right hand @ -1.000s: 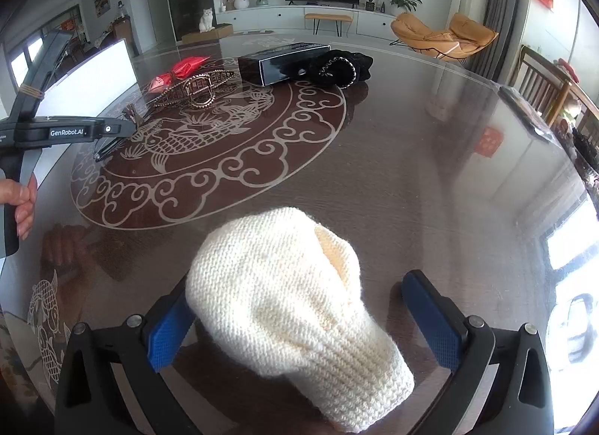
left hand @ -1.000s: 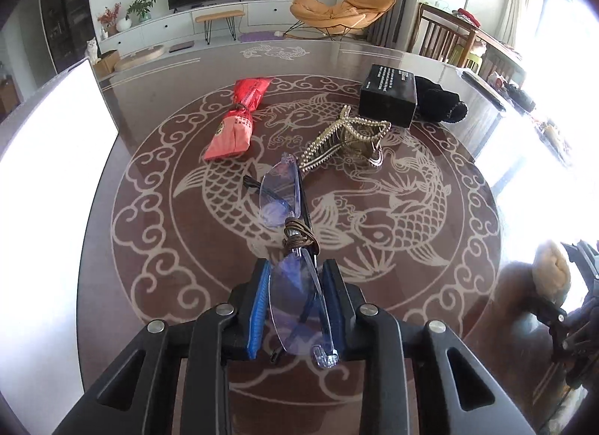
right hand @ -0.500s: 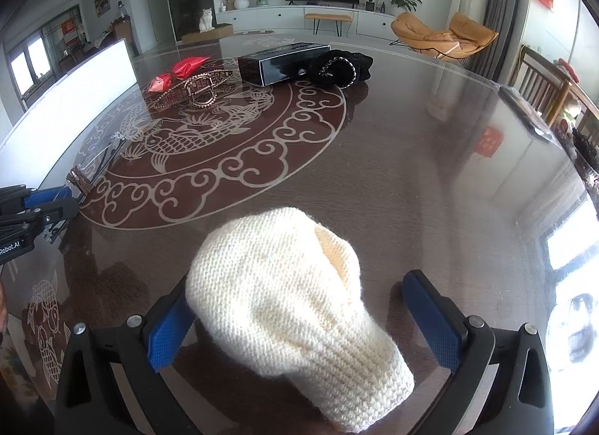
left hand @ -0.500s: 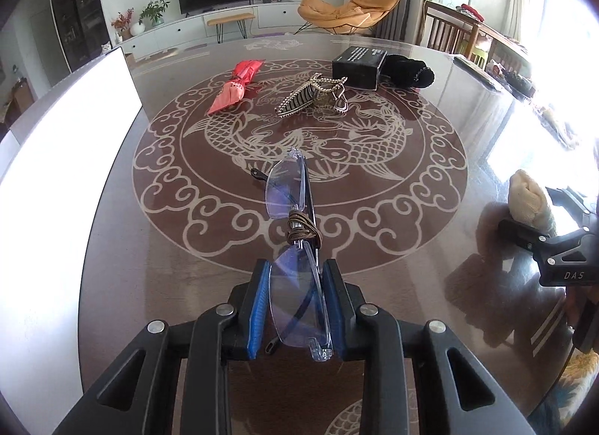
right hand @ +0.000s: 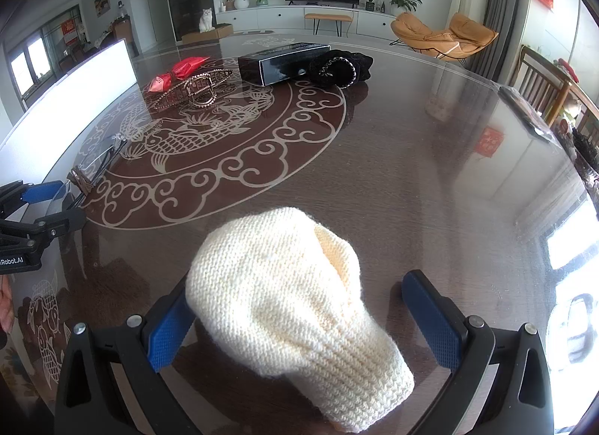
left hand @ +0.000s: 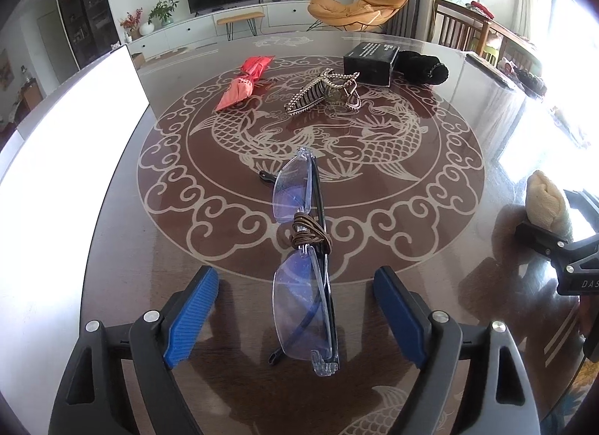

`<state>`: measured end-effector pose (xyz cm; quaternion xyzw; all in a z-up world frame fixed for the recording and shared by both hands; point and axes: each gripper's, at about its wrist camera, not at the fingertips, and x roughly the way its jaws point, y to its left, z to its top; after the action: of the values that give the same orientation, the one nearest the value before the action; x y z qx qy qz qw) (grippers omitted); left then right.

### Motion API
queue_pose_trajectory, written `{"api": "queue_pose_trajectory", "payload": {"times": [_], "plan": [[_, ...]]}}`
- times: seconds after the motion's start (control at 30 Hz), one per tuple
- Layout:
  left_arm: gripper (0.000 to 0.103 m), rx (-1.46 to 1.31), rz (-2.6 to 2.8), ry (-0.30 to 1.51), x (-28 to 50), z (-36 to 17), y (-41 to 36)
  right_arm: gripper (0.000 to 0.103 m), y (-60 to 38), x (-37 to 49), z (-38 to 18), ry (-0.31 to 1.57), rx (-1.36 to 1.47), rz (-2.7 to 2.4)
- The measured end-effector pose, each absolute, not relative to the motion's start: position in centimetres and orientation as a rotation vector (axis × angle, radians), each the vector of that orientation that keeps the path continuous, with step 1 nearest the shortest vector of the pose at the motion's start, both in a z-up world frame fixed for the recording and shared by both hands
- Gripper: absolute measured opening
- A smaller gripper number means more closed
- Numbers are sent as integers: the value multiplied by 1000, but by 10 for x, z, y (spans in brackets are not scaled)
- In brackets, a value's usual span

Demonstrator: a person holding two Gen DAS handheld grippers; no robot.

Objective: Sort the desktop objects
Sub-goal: 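Lift the glasses with the left tool while the right tool carries the glove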

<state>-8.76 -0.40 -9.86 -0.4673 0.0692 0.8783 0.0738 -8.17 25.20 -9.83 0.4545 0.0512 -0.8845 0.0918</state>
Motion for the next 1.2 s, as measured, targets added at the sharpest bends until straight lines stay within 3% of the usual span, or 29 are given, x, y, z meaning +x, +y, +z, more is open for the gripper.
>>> {"api": "queue_pose_trajectory", "payload": {"times": [0.2, 0.83, 0.87, 0.9, 0.93, 0.97, 1.0, 1.2], "plan": [[103, -1440, 2628, 128, -97, -105, -9, 103, 252, -81, -98, 152, 1350, -2627], [103, -1485, 2560, 162, -105, -105, -5, 103, 252, -87, -96, 203, 1424, -2528], [94, -1467, 2550, 177, -105, -103, -4, 102, 252, -91, -96, 226, 1469, -2486], [65, -1423, 2553, 186, -104, -99, -2, 99, 253, -93, -94, 244, 1494, -2458], [52, -1403, 2546, 193, -104, -96, -1, 79, 253, -93, -90, 252, 1488, -2443], [28, -1403, 2533, 195, -105, -94, 0, 55, 254, -94, -87, 241, 1486, -2421], [22, -1404, 2510, 162, -106, -91, -1, 52, 255, -96, -83, 242, 1496, -2420], [22, -1237, 2536, -56, -75, -28, -33, 49, 240, -92, -37, 197, 1461, -2434]]}}
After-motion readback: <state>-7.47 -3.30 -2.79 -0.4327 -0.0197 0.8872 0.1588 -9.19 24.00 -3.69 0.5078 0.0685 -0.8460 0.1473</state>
